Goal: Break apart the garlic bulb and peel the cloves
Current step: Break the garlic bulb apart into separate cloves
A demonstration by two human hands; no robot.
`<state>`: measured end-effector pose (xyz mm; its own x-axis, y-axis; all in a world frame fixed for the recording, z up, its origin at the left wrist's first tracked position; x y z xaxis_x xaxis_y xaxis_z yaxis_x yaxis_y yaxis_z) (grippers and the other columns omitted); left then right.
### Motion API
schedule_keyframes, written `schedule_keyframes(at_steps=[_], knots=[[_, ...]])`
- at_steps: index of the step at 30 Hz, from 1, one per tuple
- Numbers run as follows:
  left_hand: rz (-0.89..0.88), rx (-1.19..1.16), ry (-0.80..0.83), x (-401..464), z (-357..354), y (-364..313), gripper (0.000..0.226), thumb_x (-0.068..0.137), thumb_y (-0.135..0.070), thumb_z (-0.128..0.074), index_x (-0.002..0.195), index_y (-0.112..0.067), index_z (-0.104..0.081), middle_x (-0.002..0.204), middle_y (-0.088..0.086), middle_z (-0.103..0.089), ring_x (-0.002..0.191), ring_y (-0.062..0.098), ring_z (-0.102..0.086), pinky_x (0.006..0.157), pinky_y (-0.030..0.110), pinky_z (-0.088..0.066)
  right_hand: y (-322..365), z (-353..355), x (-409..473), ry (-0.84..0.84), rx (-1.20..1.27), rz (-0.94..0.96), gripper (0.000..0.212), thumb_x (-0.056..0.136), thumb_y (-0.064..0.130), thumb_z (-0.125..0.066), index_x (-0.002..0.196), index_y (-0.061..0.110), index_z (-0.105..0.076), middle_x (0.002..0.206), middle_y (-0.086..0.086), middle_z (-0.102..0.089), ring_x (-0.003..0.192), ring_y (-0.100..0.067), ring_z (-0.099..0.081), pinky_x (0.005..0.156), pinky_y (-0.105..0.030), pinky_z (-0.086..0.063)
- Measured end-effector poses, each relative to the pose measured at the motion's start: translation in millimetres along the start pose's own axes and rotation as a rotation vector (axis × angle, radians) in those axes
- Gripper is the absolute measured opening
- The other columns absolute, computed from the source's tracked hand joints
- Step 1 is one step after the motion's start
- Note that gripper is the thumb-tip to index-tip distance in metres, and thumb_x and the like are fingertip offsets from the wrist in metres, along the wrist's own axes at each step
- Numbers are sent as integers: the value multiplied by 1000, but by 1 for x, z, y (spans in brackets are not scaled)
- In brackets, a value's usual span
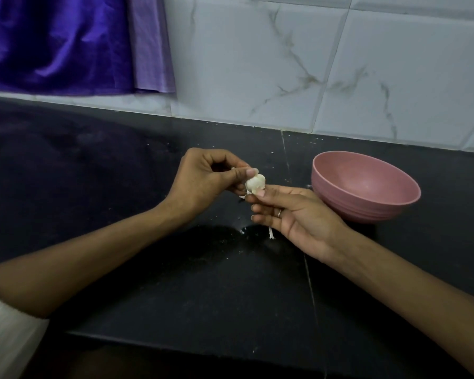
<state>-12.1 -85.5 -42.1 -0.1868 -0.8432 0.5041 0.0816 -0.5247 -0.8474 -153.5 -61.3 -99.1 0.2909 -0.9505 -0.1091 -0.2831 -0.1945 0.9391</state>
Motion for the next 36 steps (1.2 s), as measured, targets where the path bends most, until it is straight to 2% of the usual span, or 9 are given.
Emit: schedule_keyframes(at_steps=[7,11,16,19,22,24,28,31,36], knots=[[-22,-37,-14,-1,0,-6,24,74,-21,-75,86,0,-73,77,18,-73,65,26,-70,61,27,-58,-7,-9,-3,43,93,-98,17,81,11,-64,94,2,-67,75,-4,-67,63,-9,-64,59,-25,-58],[-17,-72,-16,1,0,-8,24,74,-19,-75,86,2,-72,77,24,-71,63,28,-68,59,27,-58,-7,-10,-4,29,47,-56,9,86,13,-62,88,5,-67,72,-4,-66,60,-8,-63,57,-23,-56],[14,-75,-53,8,11,-4,20,74,-17,-75,83,1,-72,69,14,-71,57,20,-65,56,27,-57,10,-2,-8,-37,-141,96,12,90,7,-62,84,3,-72,74,-9,-68,59,-11,-61,56,-25,-55],[67,-58,-68,12,18,5,14,77,-11,-75,82,2,-71,65,7,-70,55,17,-63,54,27,-57,20,0,-10,-114,-345,237,13,90,2,-64,100,2,-72,90,-17,-72,64,-15,-65,58,-28,-58],[88,10,-17,12,12,8,24,74,-17,-76,83,4,-71,67,12,-69,55,17,-63,53,29,-58,21,4,-9,-163,-413,253,48,87,-8,-64,132,6,-56,118,-13,-66,78,-21,-72,63,-31,-60],[90,63,58,9,5,8,30,71,-23,-76,84,4,-71,71,19,-69,56,19,-63,53,30,-58,18,4,-8,-125,-391,230,60,86,-8,-66,141,9,-47,122,-10,-65,87,-24,-73,68,-32,-60],[73,106,152,2,-6,4,29,72,-28,-74,86,-3,-72,72,12,-71,57,16,-64,53,29,-57,18,-1,-6,-56,-381,236,40,89,3,-65,128,9,-60,108,-10,-73,89,-22,-73,76,-32,-60],[111,-20,117,1,-7,5,26,76,-13,-75,100,-4,-68,75,13,-71,59,14,-65,52,27,-57,19,1,-5,-60,-329,242,29,89,-1,-64,117,4,-67,103,-14,-74,83,-20,-72,75,-30,-61],[276,-237,52,-3,-8,14,63,69,-9,-78,124,-6,-48,73,6,-71,59,16,-65,50,27,-56,17,4,-4,-60,-289,227,29,87,-3,-65,116,0,-66,97,-12,-75,81,-20,-73,70,-27,-60]])
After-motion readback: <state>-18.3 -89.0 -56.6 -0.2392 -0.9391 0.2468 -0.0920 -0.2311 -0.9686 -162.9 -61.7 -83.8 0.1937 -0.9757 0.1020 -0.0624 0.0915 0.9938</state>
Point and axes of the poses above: each hand's wrist, its own x-axis towards the middle knuckle, its own z-axis out of the back of the hand, y = z × x, the point moved 8 cm from there along x, towards the middle knuckle
